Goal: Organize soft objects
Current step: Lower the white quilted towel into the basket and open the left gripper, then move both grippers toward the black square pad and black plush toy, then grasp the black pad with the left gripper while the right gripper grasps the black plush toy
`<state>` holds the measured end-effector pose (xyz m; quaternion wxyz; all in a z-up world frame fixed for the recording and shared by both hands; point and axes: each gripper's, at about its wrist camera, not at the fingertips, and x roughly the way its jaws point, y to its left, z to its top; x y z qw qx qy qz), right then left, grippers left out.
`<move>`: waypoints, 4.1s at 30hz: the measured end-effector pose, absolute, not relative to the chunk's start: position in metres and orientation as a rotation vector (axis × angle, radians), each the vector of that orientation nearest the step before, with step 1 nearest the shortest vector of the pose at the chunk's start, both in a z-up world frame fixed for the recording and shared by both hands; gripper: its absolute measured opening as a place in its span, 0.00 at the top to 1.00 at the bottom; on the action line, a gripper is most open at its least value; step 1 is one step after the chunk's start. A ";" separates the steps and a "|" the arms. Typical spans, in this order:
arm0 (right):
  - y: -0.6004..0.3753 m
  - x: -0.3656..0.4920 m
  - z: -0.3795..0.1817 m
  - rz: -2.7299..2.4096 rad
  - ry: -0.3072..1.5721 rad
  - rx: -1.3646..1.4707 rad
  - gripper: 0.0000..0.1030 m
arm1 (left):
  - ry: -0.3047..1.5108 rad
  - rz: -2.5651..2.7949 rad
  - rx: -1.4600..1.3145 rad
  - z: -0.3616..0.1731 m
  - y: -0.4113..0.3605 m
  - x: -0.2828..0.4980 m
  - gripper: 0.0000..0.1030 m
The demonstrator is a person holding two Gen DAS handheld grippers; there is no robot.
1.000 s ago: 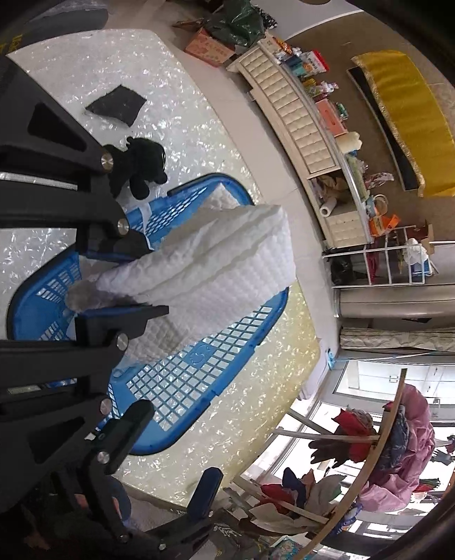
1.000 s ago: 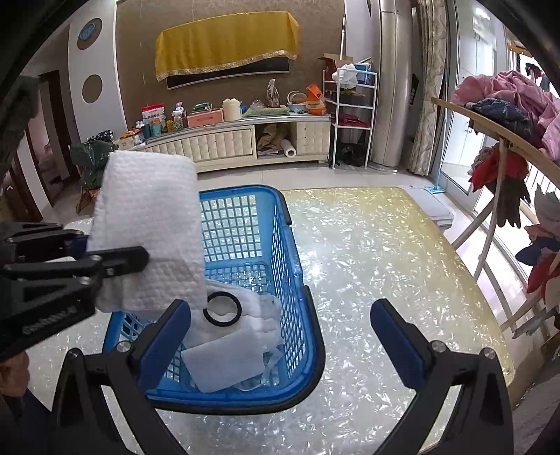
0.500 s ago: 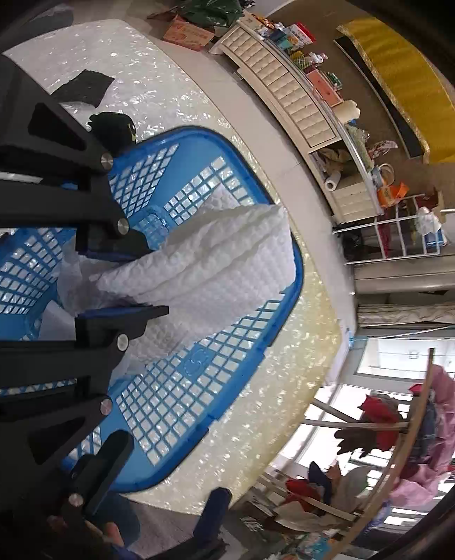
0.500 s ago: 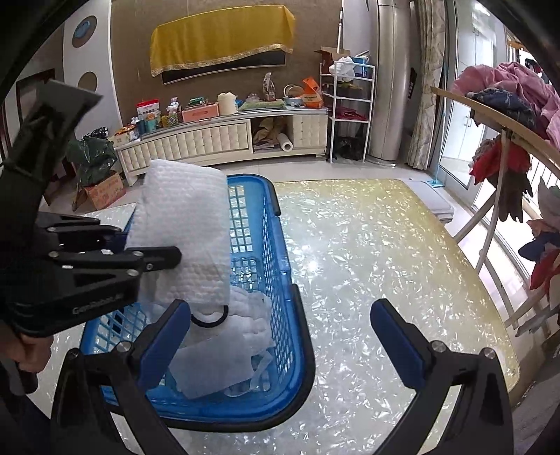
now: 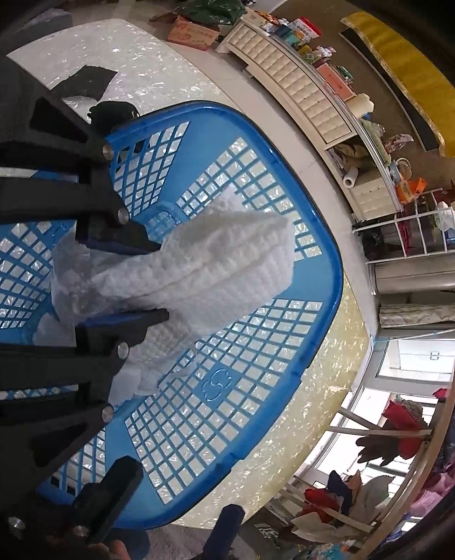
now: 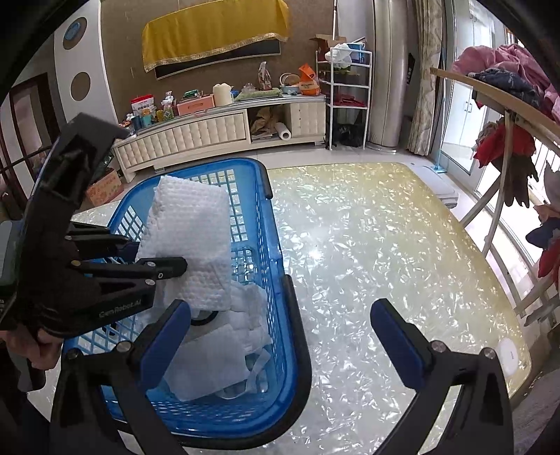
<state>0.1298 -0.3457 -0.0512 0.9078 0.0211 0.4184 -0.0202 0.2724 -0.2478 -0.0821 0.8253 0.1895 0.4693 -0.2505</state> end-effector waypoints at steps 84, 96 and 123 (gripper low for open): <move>-0.109 0.174 -0.067 0.248 0.984 -0.182 0.00 | 1.030 -0.237 0.188 -0.063 0.071 0.225 0.09; -0.108 0.206 -0.081 0.233 1.027 -0.178 0.00 | 1.073 -0.285 0.164 -0.096 0.081 0.281 0.09; -0.128 0.254 -0.129 0.146 1.130 -0.139 0.01 | 1.139 -0.377 0.202 -0.173 0.077 0.362 0.09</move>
